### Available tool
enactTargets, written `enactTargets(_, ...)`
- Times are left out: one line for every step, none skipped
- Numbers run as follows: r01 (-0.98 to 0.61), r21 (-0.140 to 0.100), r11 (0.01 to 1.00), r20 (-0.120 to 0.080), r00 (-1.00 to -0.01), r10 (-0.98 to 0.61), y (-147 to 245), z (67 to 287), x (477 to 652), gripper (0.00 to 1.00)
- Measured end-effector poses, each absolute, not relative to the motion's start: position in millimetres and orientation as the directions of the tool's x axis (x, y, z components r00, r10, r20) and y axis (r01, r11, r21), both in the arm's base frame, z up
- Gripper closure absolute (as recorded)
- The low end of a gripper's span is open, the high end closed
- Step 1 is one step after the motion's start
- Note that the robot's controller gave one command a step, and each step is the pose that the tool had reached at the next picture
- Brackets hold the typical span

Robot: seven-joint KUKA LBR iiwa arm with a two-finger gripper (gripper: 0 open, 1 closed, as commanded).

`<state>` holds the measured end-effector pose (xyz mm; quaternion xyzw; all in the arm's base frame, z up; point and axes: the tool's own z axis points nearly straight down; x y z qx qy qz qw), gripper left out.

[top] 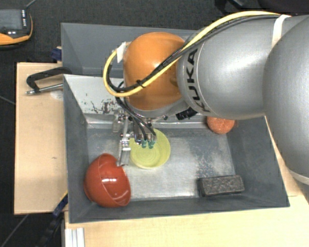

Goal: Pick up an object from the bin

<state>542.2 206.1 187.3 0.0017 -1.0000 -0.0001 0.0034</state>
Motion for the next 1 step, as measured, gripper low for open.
enactTargets(0.197, -0.004, 0.980, 0.014, -0.980, 0.197, 182.9, 77.9, 530.7, 0.00)
